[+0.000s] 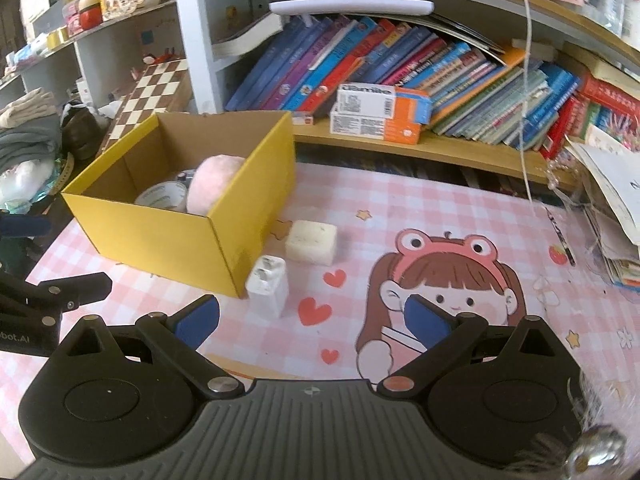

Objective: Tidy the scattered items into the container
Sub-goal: 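Raise both open tools out of the box and back away, then move the left tool toward the white charger while the right tool moves toward the soap bar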

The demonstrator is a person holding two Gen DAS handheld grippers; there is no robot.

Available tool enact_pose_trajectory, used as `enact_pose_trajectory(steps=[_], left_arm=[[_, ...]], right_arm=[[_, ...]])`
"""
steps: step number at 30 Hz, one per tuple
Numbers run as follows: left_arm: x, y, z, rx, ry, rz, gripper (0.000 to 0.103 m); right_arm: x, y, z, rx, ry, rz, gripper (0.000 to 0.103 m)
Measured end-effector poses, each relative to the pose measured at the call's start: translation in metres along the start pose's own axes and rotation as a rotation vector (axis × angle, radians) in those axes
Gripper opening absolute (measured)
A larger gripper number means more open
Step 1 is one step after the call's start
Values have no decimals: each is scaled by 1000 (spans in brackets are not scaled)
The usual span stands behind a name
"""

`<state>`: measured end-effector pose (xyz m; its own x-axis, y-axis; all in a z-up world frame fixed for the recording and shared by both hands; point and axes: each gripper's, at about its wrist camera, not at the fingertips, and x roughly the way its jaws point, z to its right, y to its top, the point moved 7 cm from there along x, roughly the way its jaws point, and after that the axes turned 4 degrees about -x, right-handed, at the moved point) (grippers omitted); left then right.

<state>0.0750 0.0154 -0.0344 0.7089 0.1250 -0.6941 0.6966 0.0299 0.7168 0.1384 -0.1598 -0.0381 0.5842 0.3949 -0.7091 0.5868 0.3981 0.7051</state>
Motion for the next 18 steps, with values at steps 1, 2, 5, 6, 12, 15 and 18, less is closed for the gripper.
enact_pose_trajectory(steps=[1, 2, 5, 6, 12, 15, 18], left_arm=[[1, 1, 3, 3, -3, 1, 101], [1, 2, 7, 8, -6, 2, 101], [3, 4, 18, 26, -20, 7, 101], [3, 4, 22, 34, -26, 8, 101], [7, 3, 43, 86, -55, 5, 101], [9, 3, 53, 106, -73, 4, 101], [10, 3, 60, 119, -91, 3, 101]], right_arm=[[-1, -1, 3, 4, -3, 0, 100], [-1, -2, 6, 8, -6, 0, 100], [-3, -5, 13, 18, -12, 2, 100], [-3, -6, 16, 21, -12, 2, 100], [-2, -10, 26, 38, -12, 1, 100], [-1, -11, 30, 46, -12, 0, 100], [1, -12, 34, 52, -11, -3, 100]])
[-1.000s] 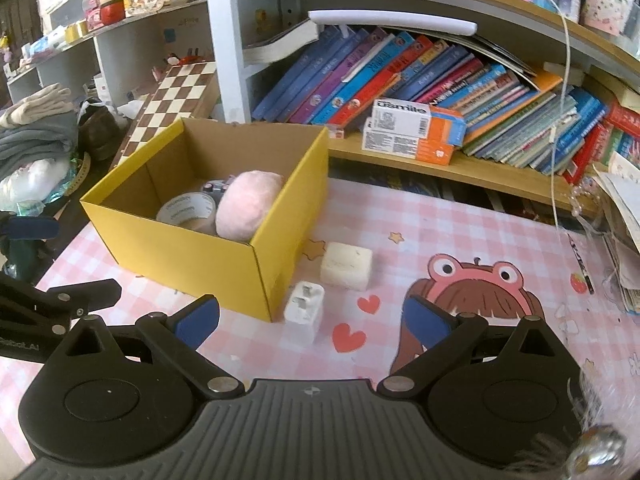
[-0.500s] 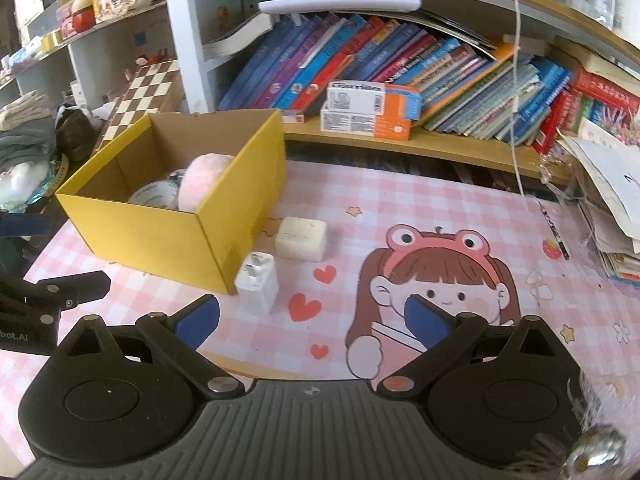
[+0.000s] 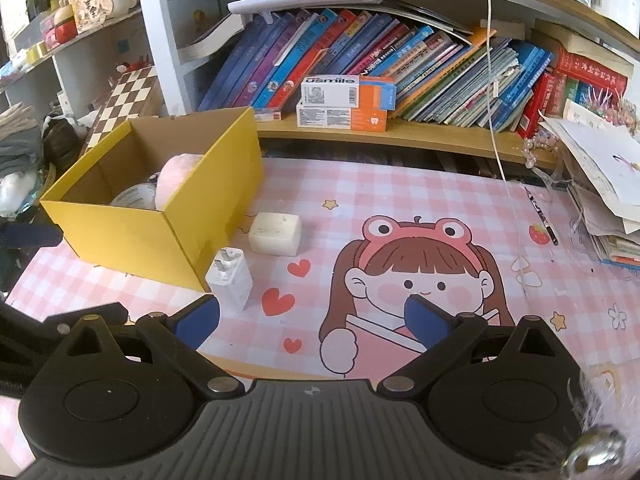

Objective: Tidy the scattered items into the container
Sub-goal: 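Move the left tool toward the white charger while the right tool moves toward the soap bar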

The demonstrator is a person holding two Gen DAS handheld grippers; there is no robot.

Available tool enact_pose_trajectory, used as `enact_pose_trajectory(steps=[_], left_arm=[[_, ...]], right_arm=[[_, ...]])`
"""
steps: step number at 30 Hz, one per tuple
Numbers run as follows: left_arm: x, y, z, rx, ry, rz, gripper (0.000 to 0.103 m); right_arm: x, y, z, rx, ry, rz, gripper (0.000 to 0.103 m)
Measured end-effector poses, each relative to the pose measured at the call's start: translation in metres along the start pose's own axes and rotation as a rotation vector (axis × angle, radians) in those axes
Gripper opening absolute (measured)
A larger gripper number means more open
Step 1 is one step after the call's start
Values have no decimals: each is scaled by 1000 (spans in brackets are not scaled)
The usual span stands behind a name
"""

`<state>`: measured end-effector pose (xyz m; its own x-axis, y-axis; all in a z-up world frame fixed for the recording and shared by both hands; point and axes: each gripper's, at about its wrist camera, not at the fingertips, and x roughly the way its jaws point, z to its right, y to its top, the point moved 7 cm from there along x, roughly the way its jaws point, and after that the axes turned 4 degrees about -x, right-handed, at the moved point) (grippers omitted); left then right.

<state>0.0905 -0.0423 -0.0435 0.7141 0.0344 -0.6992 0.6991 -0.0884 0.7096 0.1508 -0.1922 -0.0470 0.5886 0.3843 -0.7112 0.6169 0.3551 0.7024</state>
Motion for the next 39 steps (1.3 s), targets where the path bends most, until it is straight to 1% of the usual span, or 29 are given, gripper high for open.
enact_pose_trajectory(steps=[7, 12, 13, 14, 18, 26, 32, 39], left_arm=[[7, -1, 15, 40, -33, 0, 100], [12, -4, 28, 82, -67, -14, 88], [13, -5, 31, 91, -72, -16, 83], [14, -5, 33, 101, -77, -18, 80], [18, -7, 38, 118, -91, -27, 74], [27, -7, 41, 117, -90, -38, 73], [34, -5, 46, 127, -86, -37, 73], [42, -2, 49, 137, -84, -41, 73]], right_arm=[[5, 1, 4, 9, 2, -5, 99], [10, 2, 6, 8, 7, -7, 97], [10, 2, 6, 8, 8, -8, 97], [11, 3, 6, 7, 10, -9, 97], [15, 4, 6, 2, 17, -12, 93], [23, 6, 10, 3, 21, -22, 86], [30, 7, 14, 8, 24, -33, 84], [38, 7, 18, 15, 30, -47, 83]])
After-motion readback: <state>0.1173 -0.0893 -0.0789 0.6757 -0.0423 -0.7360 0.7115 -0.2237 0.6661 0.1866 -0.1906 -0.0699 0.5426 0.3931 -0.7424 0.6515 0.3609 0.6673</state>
